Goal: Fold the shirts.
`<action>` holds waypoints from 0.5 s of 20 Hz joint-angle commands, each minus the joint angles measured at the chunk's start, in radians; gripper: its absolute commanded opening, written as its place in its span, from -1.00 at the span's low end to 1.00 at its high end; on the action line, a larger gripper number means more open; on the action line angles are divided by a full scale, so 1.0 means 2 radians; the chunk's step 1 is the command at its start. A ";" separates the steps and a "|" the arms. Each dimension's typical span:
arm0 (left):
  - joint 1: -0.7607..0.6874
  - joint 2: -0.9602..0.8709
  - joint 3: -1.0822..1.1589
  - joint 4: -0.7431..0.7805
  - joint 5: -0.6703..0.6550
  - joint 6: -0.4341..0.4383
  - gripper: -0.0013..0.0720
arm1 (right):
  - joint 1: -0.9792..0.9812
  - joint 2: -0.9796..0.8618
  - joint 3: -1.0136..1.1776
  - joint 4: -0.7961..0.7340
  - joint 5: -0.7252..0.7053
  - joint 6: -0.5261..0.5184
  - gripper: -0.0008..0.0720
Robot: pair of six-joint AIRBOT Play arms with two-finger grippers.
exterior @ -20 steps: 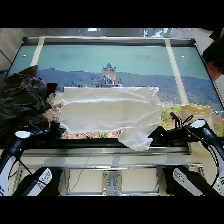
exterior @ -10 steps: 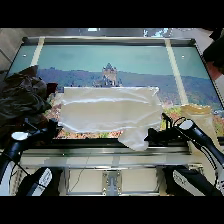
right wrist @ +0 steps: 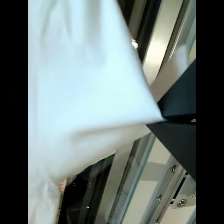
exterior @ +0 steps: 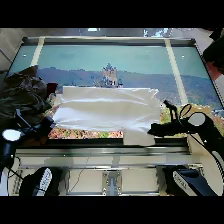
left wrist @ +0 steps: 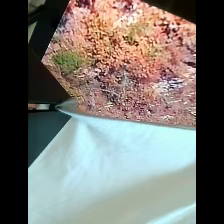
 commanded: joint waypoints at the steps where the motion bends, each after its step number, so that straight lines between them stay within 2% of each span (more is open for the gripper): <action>1: -0.025 0.013 0.062 0.057 -0.022 0.027 -0.93 | 0.004 0.008 0.055 -0.027 -0.032 0.013 -0.95; 4: -0.073 -0.049 0.137 0.125 -0.005 0.027 -0.94 | 0.004 -0.039 0.097 -0.027 -0.111 0.005 -0.95; 7: -0.122 -0.163 0.220 0.184 0.025 0.021 -0.94 | 0.004 -0.128 0.152 -0.017 -0.159 -0.022 -0.95; 10: -0.153 -0.296 0.317 0.273 0.046 -0.039 -0.93 | 0.001 -0.237 0.221 -0.036 -0.206 -0.021 -0.95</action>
